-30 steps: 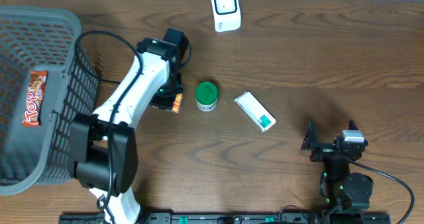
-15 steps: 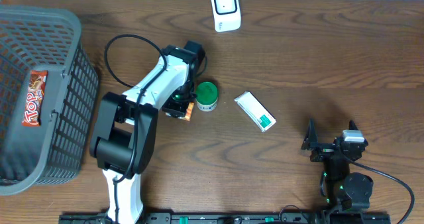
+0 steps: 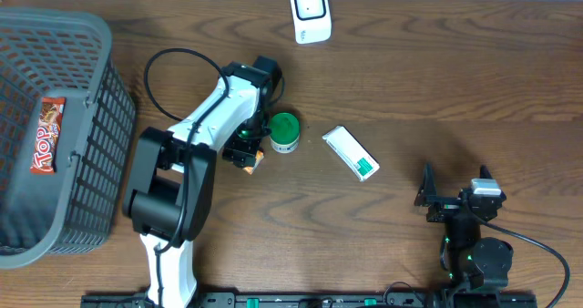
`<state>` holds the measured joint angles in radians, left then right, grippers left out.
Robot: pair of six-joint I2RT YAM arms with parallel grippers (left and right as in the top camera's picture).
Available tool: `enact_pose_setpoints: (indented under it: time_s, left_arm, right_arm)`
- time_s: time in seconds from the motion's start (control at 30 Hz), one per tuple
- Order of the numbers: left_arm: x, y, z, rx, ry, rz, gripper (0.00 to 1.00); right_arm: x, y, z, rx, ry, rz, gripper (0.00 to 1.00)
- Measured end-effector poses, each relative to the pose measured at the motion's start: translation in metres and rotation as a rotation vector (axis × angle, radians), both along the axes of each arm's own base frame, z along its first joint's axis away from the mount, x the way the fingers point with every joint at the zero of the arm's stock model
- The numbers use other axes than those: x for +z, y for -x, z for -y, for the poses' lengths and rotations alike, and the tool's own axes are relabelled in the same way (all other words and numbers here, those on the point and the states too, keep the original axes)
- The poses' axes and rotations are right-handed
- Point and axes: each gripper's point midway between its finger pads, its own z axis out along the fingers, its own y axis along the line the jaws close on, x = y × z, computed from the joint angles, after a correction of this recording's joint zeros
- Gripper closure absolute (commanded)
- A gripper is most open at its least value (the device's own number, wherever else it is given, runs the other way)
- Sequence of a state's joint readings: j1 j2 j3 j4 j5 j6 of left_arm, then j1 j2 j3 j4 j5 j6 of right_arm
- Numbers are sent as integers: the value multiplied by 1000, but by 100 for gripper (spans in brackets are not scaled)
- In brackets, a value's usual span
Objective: Scan the item barcode
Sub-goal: 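Carry the Kleenex pack to the scanner and place it left of the bottle, then move the left gripper back into the basket toward the red Top bar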
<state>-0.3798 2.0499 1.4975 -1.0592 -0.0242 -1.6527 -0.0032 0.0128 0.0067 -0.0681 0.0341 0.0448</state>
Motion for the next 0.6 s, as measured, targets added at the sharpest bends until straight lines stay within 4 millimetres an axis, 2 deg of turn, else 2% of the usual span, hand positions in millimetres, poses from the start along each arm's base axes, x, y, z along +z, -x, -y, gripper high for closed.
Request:
enact_pose_setpoints:
  time_s: [0.1, 0.17, 0.33, 0.6]
  left_arm:
    - [19, -4, 2, 0, 22, 56, 16]
    - [39, -8, 2, -2, 43, 111, 16]
    - [103, -14, -5, -17, 76, 293, 15]
    - [210, -11, -36, -96, 15, 643, 14]
  right_arm:
    - [0, 0, 0, 0, 0, 0, 1]
    - [0, 0, 0, 0, 0, 0, 1]
    - [0, 0, 0, 0, 0, 0, 1]
    - [0, 0, 0, 0, 0, 0, 1]
